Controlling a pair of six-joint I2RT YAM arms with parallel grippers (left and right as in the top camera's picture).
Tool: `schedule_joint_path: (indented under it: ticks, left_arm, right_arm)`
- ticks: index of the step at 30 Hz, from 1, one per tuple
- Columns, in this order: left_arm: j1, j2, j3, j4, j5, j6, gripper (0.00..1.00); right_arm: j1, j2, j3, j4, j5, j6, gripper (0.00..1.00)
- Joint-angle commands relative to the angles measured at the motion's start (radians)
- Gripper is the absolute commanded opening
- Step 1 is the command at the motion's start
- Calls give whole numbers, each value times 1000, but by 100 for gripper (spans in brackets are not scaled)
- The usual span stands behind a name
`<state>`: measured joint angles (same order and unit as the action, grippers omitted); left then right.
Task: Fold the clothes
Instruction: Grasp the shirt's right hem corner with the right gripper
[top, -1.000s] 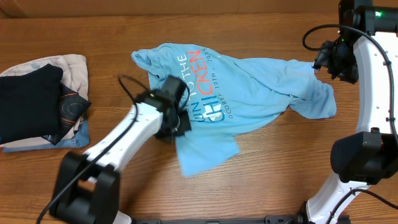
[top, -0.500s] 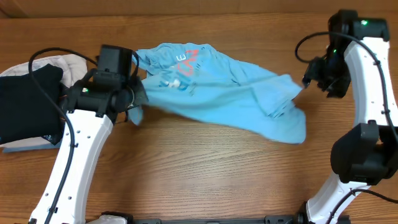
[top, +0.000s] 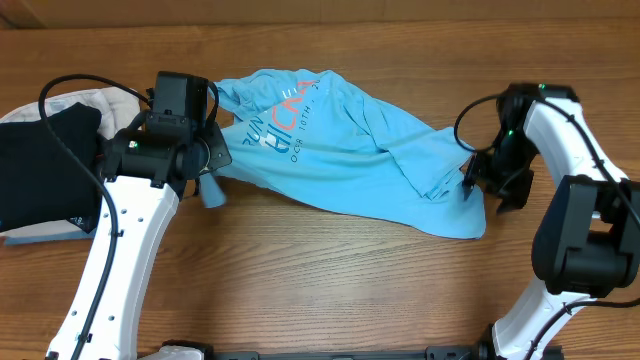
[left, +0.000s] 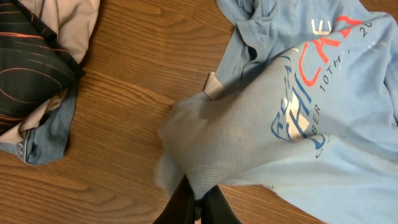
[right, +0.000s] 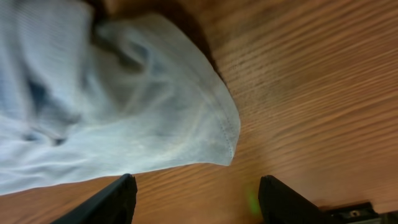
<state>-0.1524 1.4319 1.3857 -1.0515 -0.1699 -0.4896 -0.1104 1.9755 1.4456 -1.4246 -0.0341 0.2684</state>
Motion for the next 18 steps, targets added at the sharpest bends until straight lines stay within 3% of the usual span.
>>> schedule_joint_path:
  ticks: [1, 18]
  left_arm:
    - [4, -5, 10, 3, -32, 19, 4]
    - [4, -5, 10, 1, -32, 19, 4]
  right_arm:
    - [0, -31, -72, 25, -23, -7, 66]
    - [0, -31, -256, 238, -16, 26, 65]
